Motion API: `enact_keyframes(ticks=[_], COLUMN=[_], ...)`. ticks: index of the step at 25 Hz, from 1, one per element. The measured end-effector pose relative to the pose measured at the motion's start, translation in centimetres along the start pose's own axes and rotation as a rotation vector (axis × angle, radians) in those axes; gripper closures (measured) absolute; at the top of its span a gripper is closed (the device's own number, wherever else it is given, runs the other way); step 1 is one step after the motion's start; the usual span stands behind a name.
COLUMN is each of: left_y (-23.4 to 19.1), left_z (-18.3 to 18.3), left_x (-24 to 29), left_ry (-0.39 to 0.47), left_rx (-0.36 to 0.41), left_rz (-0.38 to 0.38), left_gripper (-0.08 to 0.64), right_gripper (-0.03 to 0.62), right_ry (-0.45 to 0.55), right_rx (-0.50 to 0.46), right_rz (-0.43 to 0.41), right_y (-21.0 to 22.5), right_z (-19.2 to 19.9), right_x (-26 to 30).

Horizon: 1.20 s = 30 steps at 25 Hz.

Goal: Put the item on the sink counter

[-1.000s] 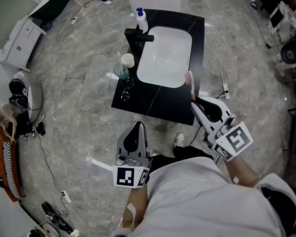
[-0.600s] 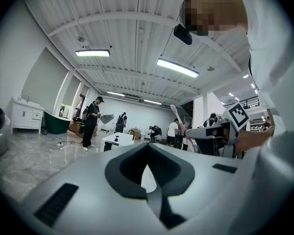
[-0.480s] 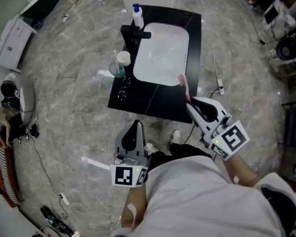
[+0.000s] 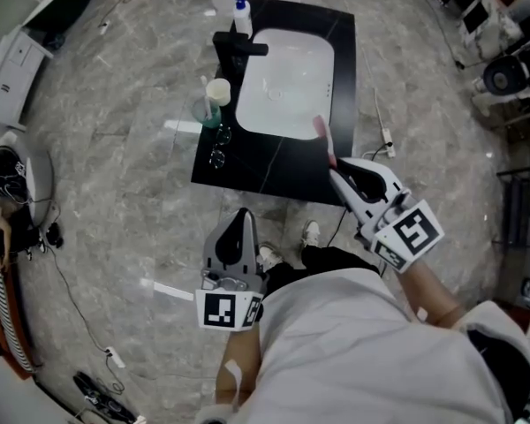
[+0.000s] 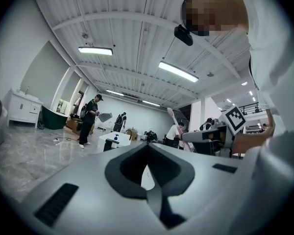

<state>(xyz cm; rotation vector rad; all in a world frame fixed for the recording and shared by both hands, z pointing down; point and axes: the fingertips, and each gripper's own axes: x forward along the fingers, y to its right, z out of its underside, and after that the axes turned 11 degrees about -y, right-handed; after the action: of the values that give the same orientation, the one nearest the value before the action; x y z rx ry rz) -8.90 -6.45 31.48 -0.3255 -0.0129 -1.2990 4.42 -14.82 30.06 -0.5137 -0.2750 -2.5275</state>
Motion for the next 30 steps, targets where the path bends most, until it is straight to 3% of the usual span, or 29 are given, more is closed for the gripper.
enact_keyframes(ticks=[11,30], left_y=[-0.2,-1.2], left_z=[0.2,4.8], left_x=[-0.9,1.2], left_ry=[0.025,-0.07], left_rx=[-0.017,-0.065], left_rz=[0.032,0.031], left_gripper=[0.557,0.557], right_gripper=[0.529,0.529], right_ry=[-0.031,-0.118], right_rx=[-0.014,0.03], right_rz=[0.044,0.03], right_y=[0.0,1.8], right_z=[0.6,5.5], right_x=[1.0,5.2])
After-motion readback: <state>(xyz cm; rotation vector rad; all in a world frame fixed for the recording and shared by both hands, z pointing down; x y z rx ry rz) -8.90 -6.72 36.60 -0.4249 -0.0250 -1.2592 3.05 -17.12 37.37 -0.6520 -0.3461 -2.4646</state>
